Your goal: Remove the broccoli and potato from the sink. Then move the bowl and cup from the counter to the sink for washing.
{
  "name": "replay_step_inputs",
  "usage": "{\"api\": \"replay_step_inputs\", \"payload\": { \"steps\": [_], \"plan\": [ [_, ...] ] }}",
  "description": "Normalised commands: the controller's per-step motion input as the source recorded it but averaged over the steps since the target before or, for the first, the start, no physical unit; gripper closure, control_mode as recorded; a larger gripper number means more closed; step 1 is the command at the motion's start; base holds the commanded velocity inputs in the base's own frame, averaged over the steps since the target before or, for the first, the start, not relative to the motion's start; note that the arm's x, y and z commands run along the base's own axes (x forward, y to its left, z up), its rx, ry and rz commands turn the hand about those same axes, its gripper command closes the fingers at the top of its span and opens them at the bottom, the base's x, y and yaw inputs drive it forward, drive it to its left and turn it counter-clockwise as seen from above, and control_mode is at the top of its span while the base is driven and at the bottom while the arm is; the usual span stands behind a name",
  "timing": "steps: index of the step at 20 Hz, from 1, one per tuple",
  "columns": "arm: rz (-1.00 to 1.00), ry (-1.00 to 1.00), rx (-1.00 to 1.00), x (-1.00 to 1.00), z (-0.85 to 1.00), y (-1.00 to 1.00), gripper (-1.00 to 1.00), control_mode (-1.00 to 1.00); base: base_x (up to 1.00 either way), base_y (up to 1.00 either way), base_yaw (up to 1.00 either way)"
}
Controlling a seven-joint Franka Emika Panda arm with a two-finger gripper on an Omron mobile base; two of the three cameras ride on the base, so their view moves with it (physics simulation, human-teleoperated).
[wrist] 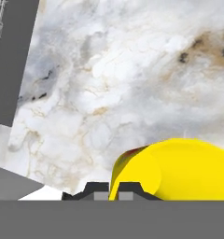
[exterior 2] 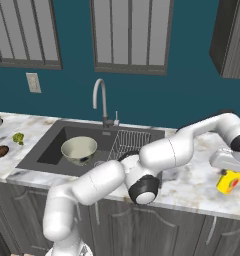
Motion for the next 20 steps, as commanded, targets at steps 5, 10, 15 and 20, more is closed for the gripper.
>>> {"api": "replay_step_inputs", "payload": {
  "steps": [5,10,15,20],
  "plan": [
    [0.0,-0.13,0.0,-0.15,-0.03,0.5,1.0,-1.0,0.0,0.0,0.0],
    [0.0,-0.2,-0.01,-0.14,-0.14,0.53,1.0,-1.0,0.0,0.0,0.0],
    [0.0,-0.18,-0.05,-0.13,-0.15,0.58,1.0,-1.0,0.0,0.0,0.0],
    [0.0,-0.1,-0.1,-0.07,-0.08,0.55,1.0,-1.0,0.0,0.0,0.0]
  ]
}}
